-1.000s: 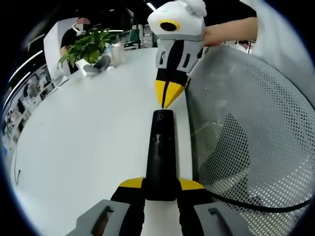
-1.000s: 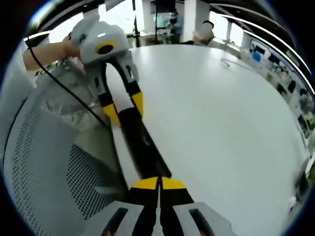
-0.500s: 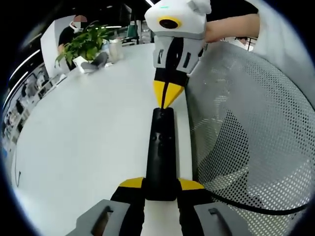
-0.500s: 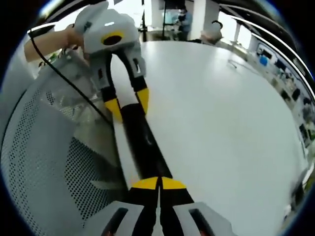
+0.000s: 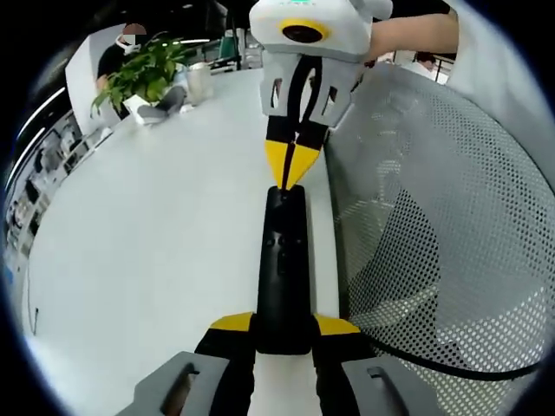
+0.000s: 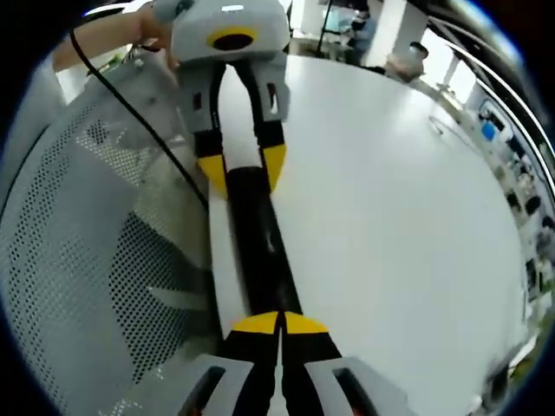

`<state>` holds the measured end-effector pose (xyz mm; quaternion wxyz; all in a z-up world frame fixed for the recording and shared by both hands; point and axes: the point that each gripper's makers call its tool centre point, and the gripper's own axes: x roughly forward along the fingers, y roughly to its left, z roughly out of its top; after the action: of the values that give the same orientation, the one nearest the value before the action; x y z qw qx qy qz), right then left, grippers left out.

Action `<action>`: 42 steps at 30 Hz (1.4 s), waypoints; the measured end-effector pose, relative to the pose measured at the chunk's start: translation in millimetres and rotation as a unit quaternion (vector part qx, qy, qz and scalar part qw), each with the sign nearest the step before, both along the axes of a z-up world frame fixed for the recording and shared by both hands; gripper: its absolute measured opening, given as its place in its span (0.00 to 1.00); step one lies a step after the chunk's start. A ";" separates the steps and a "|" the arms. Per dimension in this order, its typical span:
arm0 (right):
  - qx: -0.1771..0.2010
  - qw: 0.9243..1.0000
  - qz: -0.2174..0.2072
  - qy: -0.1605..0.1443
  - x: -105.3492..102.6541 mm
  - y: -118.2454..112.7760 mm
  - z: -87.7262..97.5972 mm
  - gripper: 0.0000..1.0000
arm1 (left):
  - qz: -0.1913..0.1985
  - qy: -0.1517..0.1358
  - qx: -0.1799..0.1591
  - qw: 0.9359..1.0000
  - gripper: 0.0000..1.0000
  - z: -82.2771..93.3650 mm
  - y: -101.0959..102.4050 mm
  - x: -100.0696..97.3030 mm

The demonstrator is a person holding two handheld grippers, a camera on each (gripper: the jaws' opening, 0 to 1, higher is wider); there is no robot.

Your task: Press the specified remote control buttons in sequence, fully releasing each button before pressing the next.

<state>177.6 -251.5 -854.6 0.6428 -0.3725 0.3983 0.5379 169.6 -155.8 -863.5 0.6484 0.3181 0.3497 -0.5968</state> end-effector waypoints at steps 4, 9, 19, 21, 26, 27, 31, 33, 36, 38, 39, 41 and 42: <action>-0.005 1.000 0.004 0.019 0.9 0.0 -0.2 0.00 | -0.001 -0.001 0.007 1.000 0.24 -0.2 0.2 -0.3; -0.016 0.999 0.003 0.052 1.1 1.2 -0.4 0.00 | -0.004 -0.002 0.010 1.000 0.24 -0.3 0.6 -0.7; -0.014 0.996 0.020 0.083 1.8 2.3 -0.6 0.00 | -0.008 0.001 0.006 1.000 0.24 -0.4 0.5 -0.3; -0.014 0.996 0.021 0.089 1.9 2.4 -0.7 0.00 | -0.011 0.002 0.009 1.000 0.25 -0.5 0.2 -0.3; -0.013 0.996 0.024 0.082 -0.4 1.8 -0.9 0.00 | -0.013 0.005 0.018 1.000 0.25 -0.8 -0.5 -0.1; -0.013 0.997 0.024 0.078 -0.4 1.5 -0.9 0.00 | -0.014 0.006 0.022 1.000 0.25 -0.8 -0.9 0.1; -0.002 0.998 0.012 0.068 0.5 0.9 -0.6 0.00 | -0.013 0.009 0.028 0.999 0.24 -1.1 -0.7 0.3; 0.011 0.998 0.007 0.060 0.5 0.7 -0.2 0.00 | -0.018 0.010 0.034 0.999 0.24 -1.2 -0.5 0.2; 0.030 0.998 -0.005 0.050 0.8 1.2 0.2 0.00 | -0.018 0.009 0.042 0.999 0.24 -1.5 -0.9 -0.2; 0.041 0.998 -0.013 0.045 0.9 1.1 0.4 0.00 | -0.017 0.011 0.047 0.999 0.24 -1.5 -0.7 0.2; 0.049 0.998 -0.020 0.042 1.2 1.2 0.6 0.00 | -0.017 0.012 0.048 0.999 0.24 -1.6 -0.7 0.4; 0.054 0.997 -0.024 0.039 0.5 1.0 0.8 0.00 | -0.019 0.013 0.052 0.998 0.24 -1.6 -0.4 0.3; 0.057 0.997 -0.022 0.036 0.3 1.4 0.8 0.00 | -0.020 0.013 0.053 0.998 0.24 -1.6 -0.2 0.1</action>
<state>177.9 -250.1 -853.8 0.6599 -0.3067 0.3984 0.5583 169.7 -156.1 -865.1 0.6137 0.3510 0.3832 -0.5945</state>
